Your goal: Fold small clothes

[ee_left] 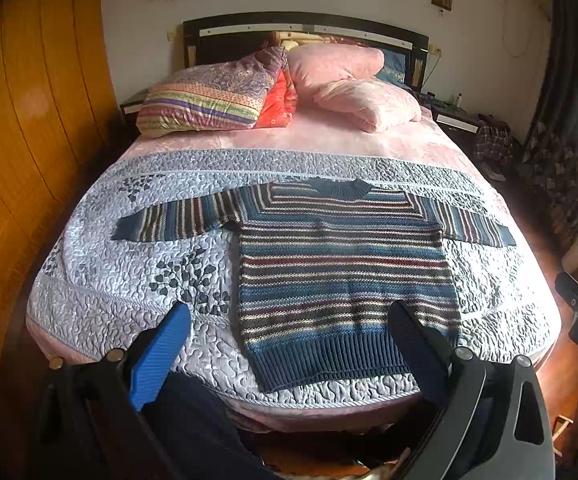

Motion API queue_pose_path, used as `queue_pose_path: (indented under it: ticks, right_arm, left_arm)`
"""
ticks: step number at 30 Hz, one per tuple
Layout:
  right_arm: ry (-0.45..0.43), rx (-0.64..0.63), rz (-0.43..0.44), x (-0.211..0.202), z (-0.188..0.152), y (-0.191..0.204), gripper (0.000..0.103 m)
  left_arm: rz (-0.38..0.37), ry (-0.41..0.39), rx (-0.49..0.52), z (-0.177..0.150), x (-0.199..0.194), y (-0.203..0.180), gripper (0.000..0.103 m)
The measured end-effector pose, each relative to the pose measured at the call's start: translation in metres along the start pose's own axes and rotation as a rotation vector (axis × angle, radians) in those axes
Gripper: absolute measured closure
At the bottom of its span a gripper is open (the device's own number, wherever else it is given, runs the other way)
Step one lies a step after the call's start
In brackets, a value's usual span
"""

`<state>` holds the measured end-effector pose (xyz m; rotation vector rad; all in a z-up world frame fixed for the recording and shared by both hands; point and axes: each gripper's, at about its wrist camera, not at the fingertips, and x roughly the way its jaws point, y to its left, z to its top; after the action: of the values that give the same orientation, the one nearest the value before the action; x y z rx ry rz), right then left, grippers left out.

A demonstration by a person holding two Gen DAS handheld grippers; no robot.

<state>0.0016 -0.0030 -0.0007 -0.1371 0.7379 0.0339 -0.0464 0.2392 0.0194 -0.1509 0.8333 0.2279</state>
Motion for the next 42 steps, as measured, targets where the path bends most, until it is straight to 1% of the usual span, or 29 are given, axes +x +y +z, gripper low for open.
queue_pose_path:
  ticks: [11,19,24,29,31,32,33,35,36,38,39,40,41,42]
  right_arm:
    - [0.006,-0.008,-0.005,0.002,0.002,0.000,0.003]
    - [0.022,-0.016,-0.005,0.017,0.008,0.002,0.003]
    - [0.043,-0.024,-0.006,0.035,0.012,0.005,0.003]
    - [0.056,-0.031,-0.013,0.059,0.019,0.004,0.003]
    - [0.029,-0.022,-0.009,0.068,0.021,-0.001,0.003]
    - [0.003,-0.023,-0.015,0.074,0.023,-0.004,0.003]
    - [-0.033,-0.029,0.005,0.086,0.023,-0.012,0.003]
    - [-0.045,-0.010,0.085,0.111,0.026,-0.030,0.003]
    - [-0.030,0.034,0.134,0.132,0.028,-0.046,0.003]
    - [0.027,0.123,0.152,0.172,0.031,-0.079,0.003]
    - [0.060,0.194,0.182,0.200,0.033,-0.103,0.003]
    - [0.092,0.268,0.210,0.226,0.033,-0.127,0.003]
    - [0.115,0.324,0.220,0.243,0.032,-0.143,0.003]
    - [0.151,0.419,0.238,0.272,0.028,-0.170,0.003]
  left_arm:
    - [-0.017,0.014,0.004,0.002,0.007,-0.001,0.004]
    - [-0.022,0.030,-0.002,0.009,0.021,0.003,0.004]
    - [-0.024,0.057,-0.005,0.012,0.040,0.003,0.004]
    - [-0.076,0.072,-0.040,0.022,0.069,0.006,0.004]
    - [-0.137,0.087,-0.076,0.026,0.085,0.009,0.004]
    - [-0.213,0.091,-0.110,0.028,0.098,0.013,0.004]
    - [-0.273,0.088,-0.147,0.029,0.109,0.017,0.004]
    - [-0.329,0.086,-0.183,0.034,0.132,0.021,0.004]
    - [-0.318,0.090,-0.166,0.037,0.140,0.019,0.004]
    - [-0.261,0.062,-0.097,0.045,0.156,0.011,0.004]
    - [-0.246,0.055,-0.077,0.047,0.162,0.008,0.004]
    - [-0.246,0.054,-0.064,0.050,0.168,0.005,0.004]
    - [-0.258,0.060,-0.059,0.052,0.177,0.002,0.004]
    - [-0.267,0.070,-0.061,0.053,0.184,0.000,0.004]
